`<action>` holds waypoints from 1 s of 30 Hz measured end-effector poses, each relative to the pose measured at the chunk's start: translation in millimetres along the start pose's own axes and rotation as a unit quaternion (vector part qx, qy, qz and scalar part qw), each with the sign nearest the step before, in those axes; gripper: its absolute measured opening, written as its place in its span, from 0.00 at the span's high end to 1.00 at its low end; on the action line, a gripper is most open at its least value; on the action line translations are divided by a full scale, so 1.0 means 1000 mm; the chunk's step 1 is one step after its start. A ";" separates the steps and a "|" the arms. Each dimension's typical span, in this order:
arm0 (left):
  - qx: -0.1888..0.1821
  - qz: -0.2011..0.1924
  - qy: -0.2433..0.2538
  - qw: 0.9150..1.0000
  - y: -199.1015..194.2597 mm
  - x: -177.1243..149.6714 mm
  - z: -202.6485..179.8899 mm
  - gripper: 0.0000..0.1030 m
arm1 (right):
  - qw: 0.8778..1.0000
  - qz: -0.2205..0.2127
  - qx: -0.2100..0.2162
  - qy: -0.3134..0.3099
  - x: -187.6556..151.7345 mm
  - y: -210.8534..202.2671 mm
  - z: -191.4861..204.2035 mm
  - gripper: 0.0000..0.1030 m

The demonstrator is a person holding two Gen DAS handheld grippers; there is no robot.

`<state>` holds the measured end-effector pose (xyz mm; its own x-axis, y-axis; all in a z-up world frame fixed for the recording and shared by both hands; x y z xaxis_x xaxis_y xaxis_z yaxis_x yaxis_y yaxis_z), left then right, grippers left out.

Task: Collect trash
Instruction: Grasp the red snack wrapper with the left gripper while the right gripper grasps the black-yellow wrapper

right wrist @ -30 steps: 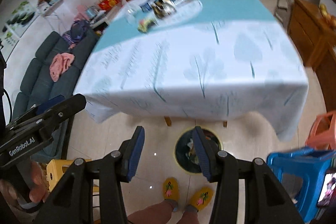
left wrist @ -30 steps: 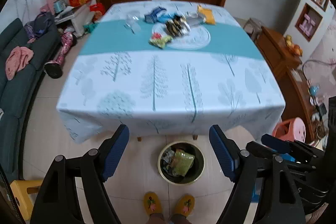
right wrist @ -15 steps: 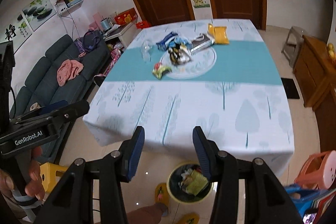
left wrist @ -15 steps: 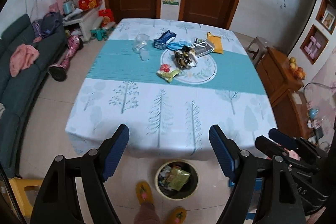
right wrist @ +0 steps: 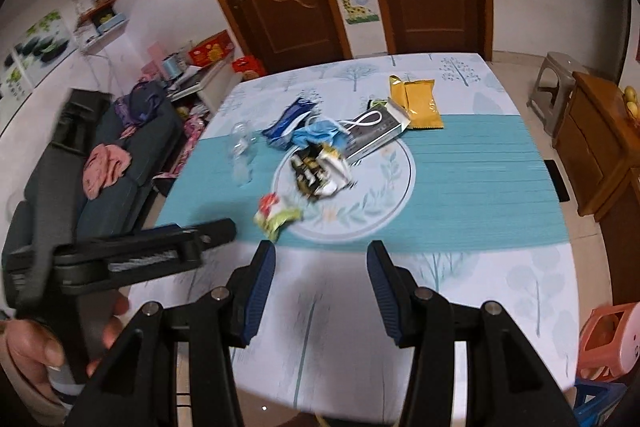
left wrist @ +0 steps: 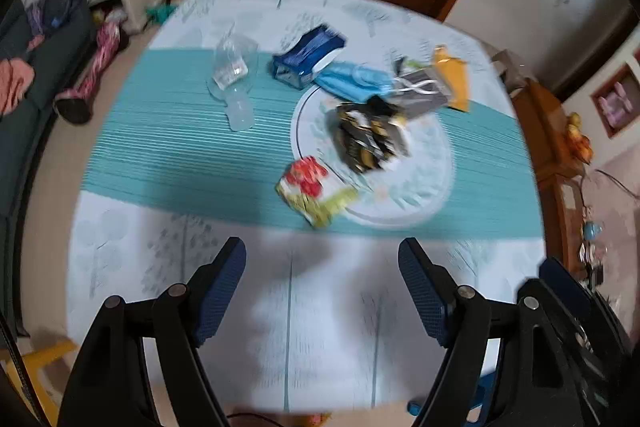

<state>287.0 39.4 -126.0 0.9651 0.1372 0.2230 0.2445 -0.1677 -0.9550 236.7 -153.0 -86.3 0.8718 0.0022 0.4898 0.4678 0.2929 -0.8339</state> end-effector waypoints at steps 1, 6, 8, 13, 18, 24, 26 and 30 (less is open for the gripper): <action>0.000 0.008 -0.008 1.000 0.011 0.008 0.003 0.25 | 1.000 0.001 -0.001 0.003 0.006 0.007 -0.001 0.53; 0.009 0.051 -0.051 0.997 0.062 0.038 0.013 0.25 | 1.000 0.008 -0.013 0.013 0.035 0.047 -0.008 0.53; 0.015 0.062 -0.054 0.997 0.075 0.043 0.012 0.25 | 1.000 0.012 -0.016 0.016 0.040 0.058 -0.011 0.53; 0.027 0.079 -0.057 0.995 0.099 0.050 0.011 0.25 | 0.999 0.020 -0.016 0.027 0.050 0.077 -0.015 0.53; 0.031 0.077 -0.044 0.996 0.105 0.056 0.012 0.44 | 0.999 0.031 -0.014 0.018 0.056 0.094 -0.011 0.39; 0.004 0.075 -0.026 0.997 0.097 0.058 0.026 0.64 | 0.999 0.034 -0.014 -0.006 0.068 0.111 0.001 0.37; 0.002 0.072 -0.021 0.997 0.095 0.059 0.032 0.72 | 0.999 0.037 -0.018 -0.016 0.073 0.119 0.006 0.34; 0.000 0.059 -0.018 0.998 0.089 0.064 0.047 0.77 | 0.998 0.035 -0.031 -0.042 0.080 0.134 0.015 0.33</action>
Point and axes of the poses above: each gripper's, at about its wrist camera, not at the fingertips, and y roughly the way its jaws point, z to its left, x to its top, the point moved 5 cm from there along y, roughly the way its jaws point, and after that the axes turned 8 degrees about z, right-handed, at the moved point
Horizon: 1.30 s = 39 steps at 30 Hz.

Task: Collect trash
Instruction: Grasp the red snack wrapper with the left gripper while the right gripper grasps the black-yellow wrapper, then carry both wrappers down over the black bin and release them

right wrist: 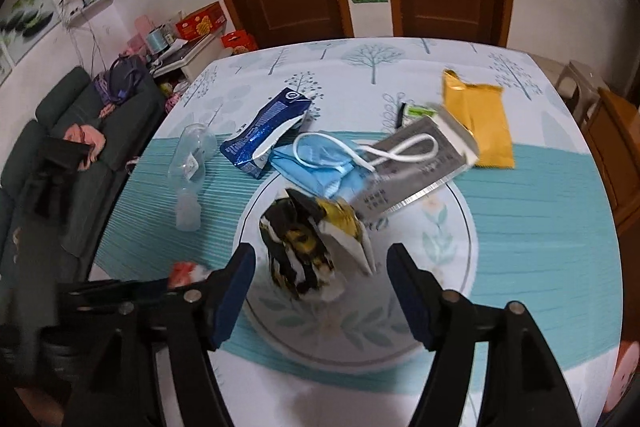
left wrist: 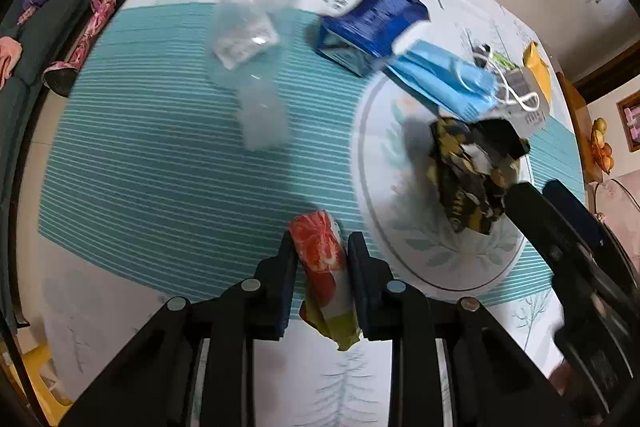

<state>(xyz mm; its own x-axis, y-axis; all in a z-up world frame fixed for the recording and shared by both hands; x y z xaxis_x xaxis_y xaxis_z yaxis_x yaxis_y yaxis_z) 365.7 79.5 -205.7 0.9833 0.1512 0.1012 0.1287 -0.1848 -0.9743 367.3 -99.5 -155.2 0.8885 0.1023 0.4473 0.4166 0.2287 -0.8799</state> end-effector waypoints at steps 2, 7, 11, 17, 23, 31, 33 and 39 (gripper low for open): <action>-0.002 -0.005 -0.004 1.000 -0.004 0.003 0.008 0.77 | 1.000 0.004 -0.010 -0.012 0.004 0.010 0.003 0.33; -0.007 -0.006 -0.014 1.000 -0.008 0.012 0.023 0.77 | 0.999 0.020 -0.020 -0.021 0.008 0.030 0.008 0.33; -0.013 -0.002 -0.021 1.000 -0.010 0.010 0.030 0.77 | 0.999 0.027 -0.033 -0.024 0.009 0.036 0.012 0.33; -0.018 -0.008 -0.019 1.000 -0.020 0.000 0.033 0.77 | 0.999 0.041 -0.008 -0.007 0.001 0.037 0.014 0.53; -0.019 -0.020 -0.003 1.000 -0.034 -0.009 0.025 0.77 | 0.999 0.030 0.028 0.001 -0.013 0.016 0.015 0.75; -0.043 -0.041 0.015 0.998 -0.068 -0.042 0.004 0.77 | 0.998 -0.003 0.065 0.020 -0.048 -0.041 0.015 0.76; -0.054 -0.048 0.020 0.997 -0.081 -0.057 -0.002 0.77 | 0.997 -0.014 0.072 0.027 -0.062 -0.060 0.013 0.76; -0.074 -0.068 0.035 0.994 -0.116 -0.109 -0.021 0.77 | 0.995 -0.027 0.090 0.037 -0.118 -0.121 0.003 0.76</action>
Point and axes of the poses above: each gripper's, at about its wrist camera, not at the fingertips, and y roughly the way its jaws point, z to its left, x to its top, the point moved 5 cm from there along y, roughly the way its jaws point, and after that the axes turned 8 degrees about z, right-handed, at the moved point
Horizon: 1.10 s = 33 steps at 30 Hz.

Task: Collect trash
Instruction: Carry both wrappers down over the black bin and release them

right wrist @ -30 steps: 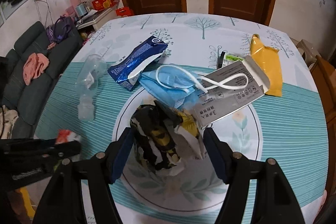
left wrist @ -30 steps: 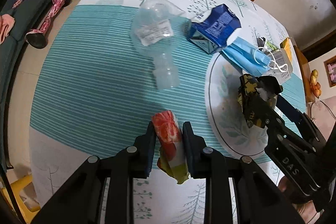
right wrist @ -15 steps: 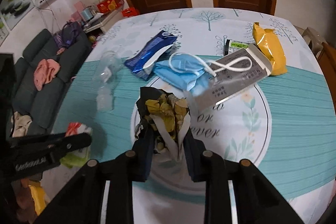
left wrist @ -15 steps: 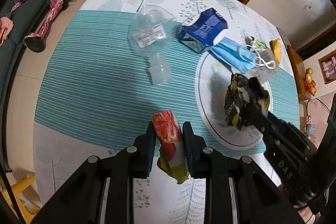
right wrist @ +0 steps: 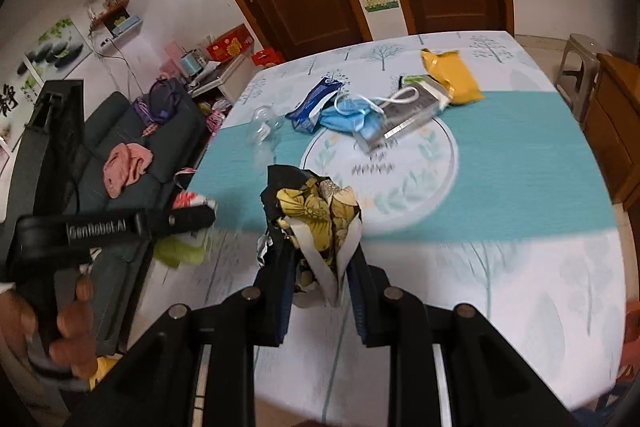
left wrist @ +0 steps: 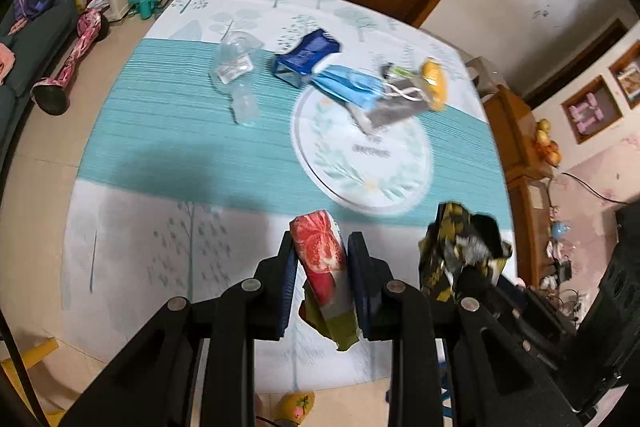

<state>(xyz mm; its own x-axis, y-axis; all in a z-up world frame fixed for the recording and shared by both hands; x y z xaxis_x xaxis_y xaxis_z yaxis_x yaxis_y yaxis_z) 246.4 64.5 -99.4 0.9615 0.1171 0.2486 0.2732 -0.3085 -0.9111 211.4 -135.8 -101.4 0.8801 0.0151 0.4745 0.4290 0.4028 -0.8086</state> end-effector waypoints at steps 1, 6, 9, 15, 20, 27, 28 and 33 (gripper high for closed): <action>-0.003 -0.002 0.002 1.000 -0.007 -0.011 -0.005 0.77 | 1.000 -0.001 0.001 -0.001 -0.007 -0.007 0.000 0.76; -0.019 -0.010 0.016 1.000 -0.034 -0.069 -0.034 0.77 | 1.000 0.002 0.002 -0.004 -0.061 -0.051 -0.008 0.76; -0.021 -0.011 0.022 0.999 -0.042 -0.104 -0.047 0.77 | 1.000 0.010 0.003 -0.006 -0.091 -0.069 -0.015 0.76; -0.009 0.031 0.042 0.999 -0.025 -0.182 -0.064 0.77 | 0.999 0.039 0.003 -0.008 -0.154 -0.086 -0.030 0.76; 0.018 0.088 0.079 0.993 0.011 -0.229 -0.078 0.77 | 0.996 0.080 0.005 0.045 -0.209 -0.074 -0.056 0.76; 0.036 0.142 0.122 0.982 0.069 -0.267 -0.079 0.77 | 0.987 0.112 -0.018 0.110 -0.262 -0.046 -0.081 0.76; 0.038 0.148 0.127 0.980 0.077 -0.270 -0.077 0.77 | 0.986 0.114 -0.020 0.117 -0.267 -0.041 -0.083 0.76; 0.041 0.162 0.152 0.974 0.125 -0.281 -0.069 0.77 | 0.982 0.115 -0.037 0.146 -0.290 -0.011 -0.091 0.75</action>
Point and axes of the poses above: each gripper's, at about its wrist camera, not at the fingertips, and y roughly the way its jaws point, z to its left, x to its top, the point moved 5 cm from there along y, roughly the way its jaws point, and after that the axes turned 8 degrees about z, right-handed, at the moved point
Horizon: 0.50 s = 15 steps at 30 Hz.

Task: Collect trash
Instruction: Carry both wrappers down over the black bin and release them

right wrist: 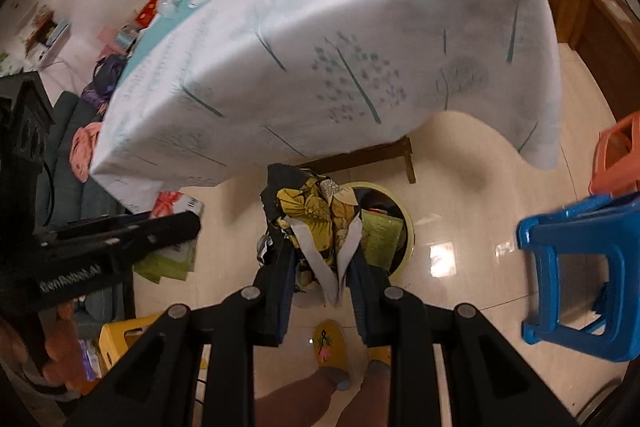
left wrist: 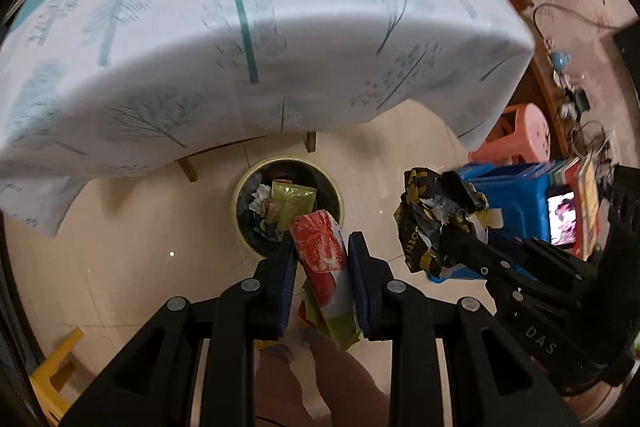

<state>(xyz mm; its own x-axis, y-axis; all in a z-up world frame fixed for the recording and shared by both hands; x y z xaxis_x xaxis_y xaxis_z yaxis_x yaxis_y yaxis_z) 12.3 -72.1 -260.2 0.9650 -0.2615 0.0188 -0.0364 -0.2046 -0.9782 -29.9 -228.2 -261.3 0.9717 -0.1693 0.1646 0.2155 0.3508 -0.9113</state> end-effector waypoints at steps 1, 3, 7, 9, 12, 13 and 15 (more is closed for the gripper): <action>0.001 0.000 0.006 1.000 0.012 0.002 0.001 0.76 | 1.000 -0.002 -0.006 0.003 -0.001 0.011 -0.002 0.75; 0.006 -0.001 0.017 1.000 0.033 0.006 0.003 0.76 | 1.000 -0.002 -0.015 0.009 -0.003 0.031 -0.006 0.75; 0.017 -0.007 0.039 0.999 0.077 0.015 0.008 0.74 | 0.999 -0.008 -0.029 0.013 -0.005 0.071 -0.011 0.75; 0.028 -0.016 0.051 0.998 0.097 0.017 0.009 0.72 | 0.999 -0.013 -0.037 0.010 -0.008 0.092 -0.014 0.74; 0.040 -0.023 0.061 0.997 0.121 0.018 0.014 0.66 | 0.999 -0.019 -0.049 0.010 -0.010 0.119 -0.023 0.73; 0.043 -0.025 0.064 0.997 0.127 0.018 0.016 0.62 | 0.998 -0.020 -0.052 0.013 -0.011 0.128 -0.026 0.72; 0.050 -0.031 0.070 0.996 0.138 0.019 0.019 0.54 | 0.998 -0.022 -0.052 0.021 -0.012 0.143 -0.034 0.70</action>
<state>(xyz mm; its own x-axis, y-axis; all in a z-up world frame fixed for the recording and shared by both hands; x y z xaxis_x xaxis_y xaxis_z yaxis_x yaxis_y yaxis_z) 30.0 -87.4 -398.9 0.9188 -0.3817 0.1009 0.0543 -0.1312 -0.9899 -13.7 -207.5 -405.9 0.9559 -0.2225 0.1917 0.2452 0.2449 -0.9380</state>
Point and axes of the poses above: each gripper's, at about its wrist camera, not at the fingertips, and y roughly the way its jaws point, z to its left, x to its top, the point moved 5 cm from there along y, roughly the way its jaws point, and after that the axes turned 8 degrees about z, right-handed, at the moved point
